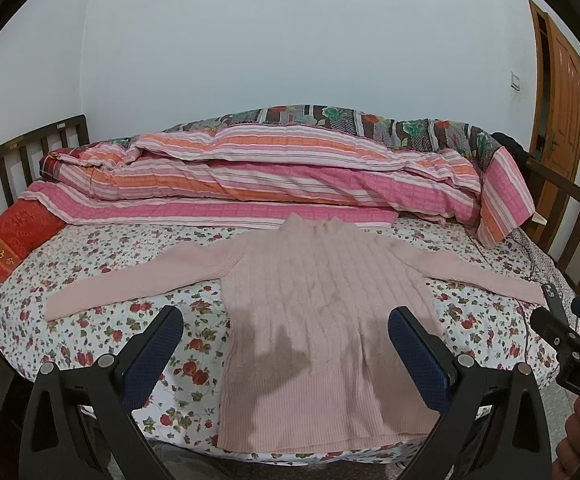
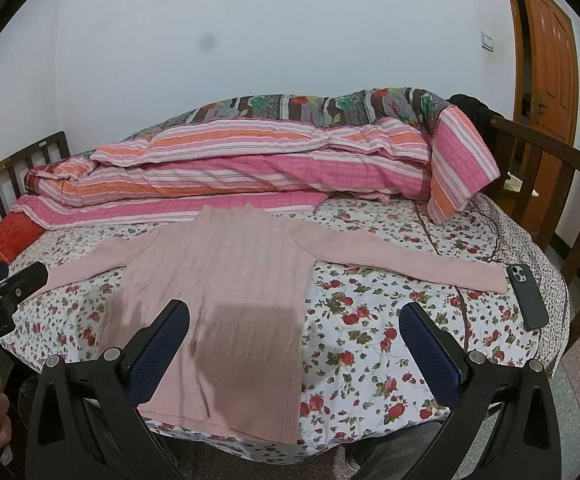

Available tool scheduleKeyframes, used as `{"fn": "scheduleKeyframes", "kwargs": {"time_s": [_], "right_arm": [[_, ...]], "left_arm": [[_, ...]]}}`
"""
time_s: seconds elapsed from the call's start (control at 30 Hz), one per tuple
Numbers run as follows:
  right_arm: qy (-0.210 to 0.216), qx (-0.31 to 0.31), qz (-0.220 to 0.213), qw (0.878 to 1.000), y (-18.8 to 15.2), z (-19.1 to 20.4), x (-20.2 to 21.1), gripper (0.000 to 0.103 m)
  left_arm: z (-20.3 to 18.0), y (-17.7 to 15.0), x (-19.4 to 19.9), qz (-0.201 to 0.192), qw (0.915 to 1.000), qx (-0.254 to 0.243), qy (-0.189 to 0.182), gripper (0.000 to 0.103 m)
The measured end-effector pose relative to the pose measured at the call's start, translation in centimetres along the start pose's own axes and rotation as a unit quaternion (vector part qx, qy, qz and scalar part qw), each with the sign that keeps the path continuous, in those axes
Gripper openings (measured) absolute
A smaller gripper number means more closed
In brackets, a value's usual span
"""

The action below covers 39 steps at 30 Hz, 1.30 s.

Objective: Fold small clothes

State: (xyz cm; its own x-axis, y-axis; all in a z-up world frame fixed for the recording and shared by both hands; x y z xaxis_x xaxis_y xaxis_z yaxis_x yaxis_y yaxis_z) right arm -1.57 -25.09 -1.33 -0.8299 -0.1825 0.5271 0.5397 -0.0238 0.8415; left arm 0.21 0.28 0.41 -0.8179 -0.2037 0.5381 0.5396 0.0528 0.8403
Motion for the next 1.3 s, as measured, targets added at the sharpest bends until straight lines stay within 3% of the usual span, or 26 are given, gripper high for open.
{"fn": "scheduleKeyframes", "kwargs": {"time_s": [0.37, 0.63, 0.83, 1.03, 1.1, 1.3], "right_arm": [[0.011, 0.004, -0.001, 1.0, -0.3, 0.4, -0.8, 0.103], [0.029, 0.015, 0.0, 0.999, -2.4, 0.1, -4.5, 0.103], [0.05, 0.06, 0.01, 0.997, -4.2, 1.2, -7.9, 0.103], [0.072, 0.073, 0.025, 0.994, -4.7, 1.8, -11.7, 0.103], [0.08, 0.076, 0.049, 0.993, -4.5, 2.0, -13.5, 0.102], [0.036, 0.086, 0.068, 0.993, -3.6, 2.3, -17.2, 0.102]], "left_arm": [[-0.5, -0.4, -1.4, 0.01, 0.9999, -0.007, 0.011, 0.103], [2.1, -3.4, -7.3, 0.045, 0.9983, 0.018, 0.033, 0.103], [7.2, -6.3, -13.6, 0.085, 0.9935, 0.053, 0.055, 0.103], [15.2, -7.8, -18.8, 0.112, 0.982, 0.116, 0.098, 0.102], [18.8, -8.0, -20.3, 0.118, 0.9735, 0.154, 0.121, 0.102], [27.0, -8.5, -23.9, 0.141, 0.9475, 0.249, 0.142, 0.102]]}}
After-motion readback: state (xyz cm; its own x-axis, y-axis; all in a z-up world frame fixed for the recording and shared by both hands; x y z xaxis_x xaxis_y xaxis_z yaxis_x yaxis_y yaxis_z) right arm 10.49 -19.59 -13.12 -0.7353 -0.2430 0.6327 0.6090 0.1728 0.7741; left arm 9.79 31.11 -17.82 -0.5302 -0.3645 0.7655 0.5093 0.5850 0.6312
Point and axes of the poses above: each gripper's, at about its wrist camera, not at the fingertips, and x roughly against the way its jaws point, z to its left, y to its top, the point moved 2 cm from there along -x, roughly the way its jaws point, and after that the axes turned 11 degrees about y, right-handed, at the moved point
